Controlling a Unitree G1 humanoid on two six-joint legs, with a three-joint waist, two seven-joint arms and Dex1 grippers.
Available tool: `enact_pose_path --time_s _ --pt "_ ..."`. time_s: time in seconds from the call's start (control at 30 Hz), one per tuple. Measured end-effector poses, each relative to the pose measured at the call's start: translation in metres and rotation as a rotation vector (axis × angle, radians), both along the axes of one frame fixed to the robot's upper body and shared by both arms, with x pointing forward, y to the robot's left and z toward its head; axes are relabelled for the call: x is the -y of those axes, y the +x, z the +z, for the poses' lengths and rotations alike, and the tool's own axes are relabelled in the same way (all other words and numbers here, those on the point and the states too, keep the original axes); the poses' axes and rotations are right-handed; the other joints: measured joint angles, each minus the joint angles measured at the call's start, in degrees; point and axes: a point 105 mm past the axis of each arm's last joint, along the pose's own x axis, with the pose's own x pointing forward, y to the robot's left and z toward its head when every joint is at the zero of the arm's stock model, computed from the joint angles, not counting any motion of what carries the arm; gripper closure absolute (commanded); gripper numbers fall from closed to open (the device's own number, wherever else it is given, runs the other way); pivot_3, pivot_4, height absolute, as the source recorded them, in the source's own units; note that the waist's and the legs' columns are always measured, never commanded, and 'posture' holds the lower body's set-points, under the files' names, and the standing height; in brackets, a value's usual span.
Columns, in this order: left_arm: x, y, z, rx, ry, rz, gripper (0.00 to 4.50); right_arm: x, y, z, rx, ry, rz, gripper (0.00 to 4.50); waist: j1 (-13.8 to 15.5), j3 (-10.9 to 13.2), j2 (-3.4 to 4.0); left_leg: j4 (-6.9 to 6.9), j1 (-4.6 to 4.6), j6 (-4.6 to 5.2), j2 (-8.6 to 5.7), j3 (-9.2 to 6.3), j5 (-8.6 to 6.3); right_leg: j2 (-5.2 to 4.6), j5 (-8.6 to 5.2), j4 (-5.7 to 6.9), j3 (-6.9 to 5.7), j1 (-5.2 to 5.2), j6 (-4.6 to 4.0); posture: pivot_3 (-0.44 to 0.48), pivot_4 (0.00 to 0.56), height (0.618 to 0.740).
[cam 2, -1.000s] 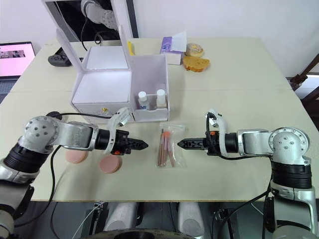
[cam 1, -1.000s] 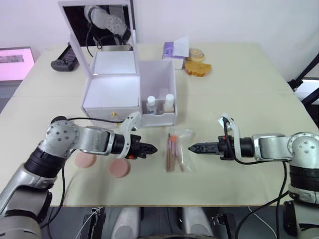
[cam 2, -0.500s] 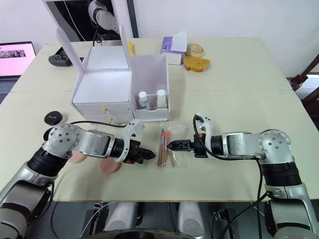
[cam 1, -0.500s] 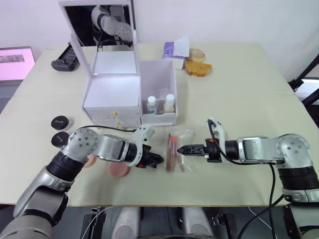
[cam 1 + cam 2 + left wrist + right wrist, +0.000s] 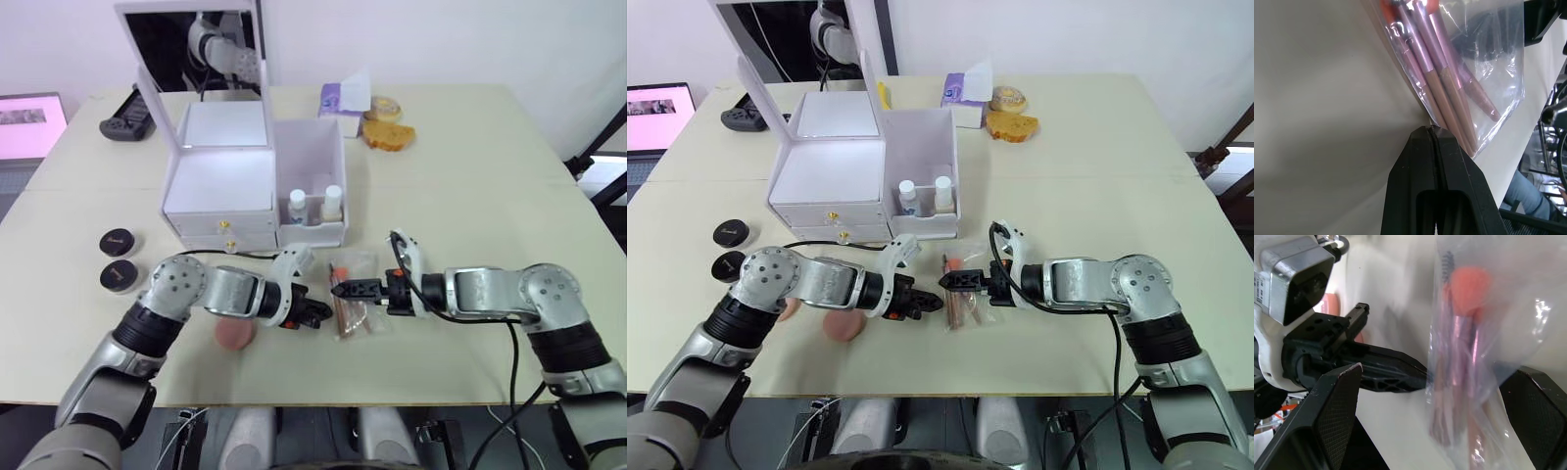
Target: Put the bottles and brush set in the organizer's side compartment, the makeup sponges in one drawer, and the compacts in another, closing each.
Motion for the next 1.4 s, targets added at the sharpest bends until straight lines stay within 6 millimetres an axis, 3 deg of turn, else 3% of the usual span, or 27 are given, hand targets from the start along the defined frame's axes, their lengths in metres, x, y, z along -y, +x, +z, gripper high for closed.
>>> enact_pose_path --time_s 0.1,0.2,0.37,0.6,0.77,0.93,1.03,1.13,1.27,1.33,1.4 --pt "-0.001 0.0 -0.001 -0.004 -0.002 0.005 4.5 0.001 0.0 -0.002 0.003 -0.007 0.0 0.81 0.01 0.0 0.0 0.0 0.0 0.0 0.0 0.0 0.0 0.0 0.0 0.0 0.0 0.0 0.0 0.0 0.15 0.74" --pt "-0.002 0.0 -0.001 -0.001 -0.009 0.017 4.5 0.001 -0.002 -0.009 -0.008 -0.027 0.014 2.31 0.03 0.0 0.0 -0.03 -0.01 0.0 0.0 0.0 0.0 0.0 0.0 -0.03 0.0 -0.02 0.0 0.0 0.15 0.74" --pt "-0.003 0.0 -0.002 0.007 -0.013 0.027 4.5 0.002 -0.004 -0.014 -0.006 -0.044 0.039 4.42 0.08 0.0 0.0 -0.03 -0.02 0.0 0.0 0.0 0.0 0.0 0.01 -0.06 0.0 -0.02 -0.01 0.0 0.15 0.74" --pt "-0.01 0.004 0.004 0.034 -0.02 0.05 4.5 0.006 -0.005 -0.011 0.022 -0.037 0.065 4.47 0.15 0.0 0.01 -0.03 -0.04 0.0 0.0 0.0 0.0 0.0 0.01 -0.08 0.0 -0.03 -0.01 0.0 0.15 0.74" --pt "-0.022 -0.004 0.026 0.104 -0.041 -0.008 4.5 0.019 -0.005 0.011 0.124 -0.027 0.085 4.47 0.12 0.02 0.01 -0.07 -0.14 0.0 0.0 0.0 0.0 0.0 0.02 -0.18 -0.01 -0.08 0.0 0.0 0.15 0.74" --pt "-0.033 -0.012 0.067 0.241 -0.145 -0.042 4.5 0.024 -0.011 0.054 0.392 0.015 0.149 4.47 0.18 0.03 0.02 -0.14 -0.15 0.0 0.0 0.01 -0.01 0.0 0.02 -0.29 -0.02 -0.08 0.01 0.0 0.15 0.74" --pt "-0.043 -0.031 0.109 0.415 -0.268 -0.107 4.5 0.022 -0.006 0.09 0.695 0.098 0.177 4.47 -0.06 0.04 0.02 -0.15 -0.15 0.0 0.03 0.05 -0.01 0.0 0.02 -0.3 -0.02 -0.12 0.02 0.0 0.15 0.74" --pt "-0.054 -0.051 0.145 0.614 -0.386 -0.163 4.5 0.025 0.007 0.13 0.889 0.171 0.205 4.47 -0.14 0.06 0.11 -0.13 -0.07 -0.01 0.06 0.15 0.0 0.0 0.02 -0.31 0.03 -0.07 -0.18 0.0 0.15 0.74" --pt "-0.073 -0.054 0.15 0.698 -0.4 -0.121 4.5 0.023 0.025 0.179 1.068 0.299 0.206 4.47 0.06 0.07 0.12 -0.12 -0.07 -0.01 0.09 0.15 0.0 0.02 0.1 -0.31 0.03 -0.07 -0.28 0.0 0.15 0.74" --pt "-0.089 -0.053 0.157 0.73 -0.427 -0.07 4.5 0.014 0.043 0.201 1.194 0.283 0.234 4.47 -0.31 0.08 0.13 -0.12 -0.06 -0.02 0.1 0.17 0.0 0.03 0.1 -0.32 0.04 -0.11 -0.27 0.0 0.15 0.74" --pt "-0.103 -0.05 0.158 0.748 -0.419 -0.013 4.5 0.004 0.059 0.207 1.284 0.222 0.277 4.47 -0.34 0.07 0.11 -0.21 -0.04 -0.02 0.13 0.17 0.0 0.05 0.09 -0.35 0.03 -0.11 -0.24 0.0 0.15 0.74"
